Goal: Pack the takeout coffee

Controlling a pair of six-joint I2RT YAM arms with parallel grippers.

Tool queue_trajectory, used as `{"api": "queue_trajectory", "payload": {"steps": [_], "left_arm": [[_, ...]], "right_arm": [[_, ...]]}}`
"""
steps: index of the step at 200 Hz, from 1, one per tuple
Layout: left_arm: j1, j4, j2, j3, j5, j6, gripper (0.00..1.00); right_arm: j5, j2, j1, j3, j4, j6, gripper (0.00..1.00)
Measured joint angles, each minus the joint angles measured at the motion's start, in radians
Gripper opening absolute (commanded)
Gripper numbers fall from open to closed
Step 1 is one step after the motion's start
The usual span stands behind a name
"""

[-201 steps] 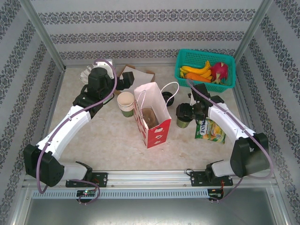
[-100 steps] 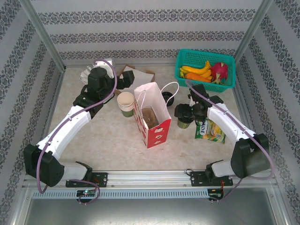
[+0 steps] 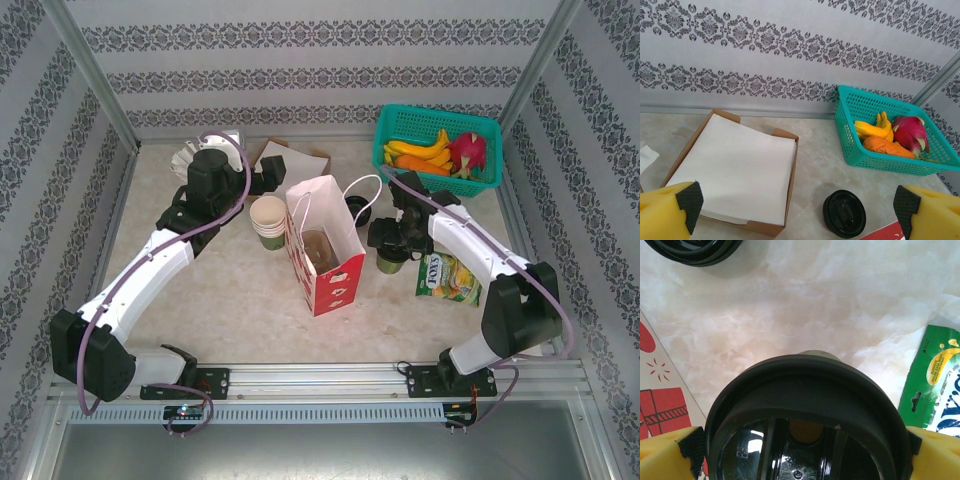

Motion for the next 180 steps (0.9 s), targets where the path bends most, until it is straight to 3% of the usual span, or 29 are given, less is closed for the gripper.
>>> {"api": "queue_trajectory", "payload": {"steps": [77, 180], "left_arm": [[0.0, 0.003, 0.0, 0.0, -0.023, -0.003, 0.99], [0.001, 0.014, -0.014, -0.021, -0.104, -0.037, 0.99]], "right_arm": [[0.044, 0.1, 0.034, 0.129, -0.145, 0.005, 0.98], [0.068, 0.159, 0.042, 0.167, -0.224, 0.006, 0.98]]}}
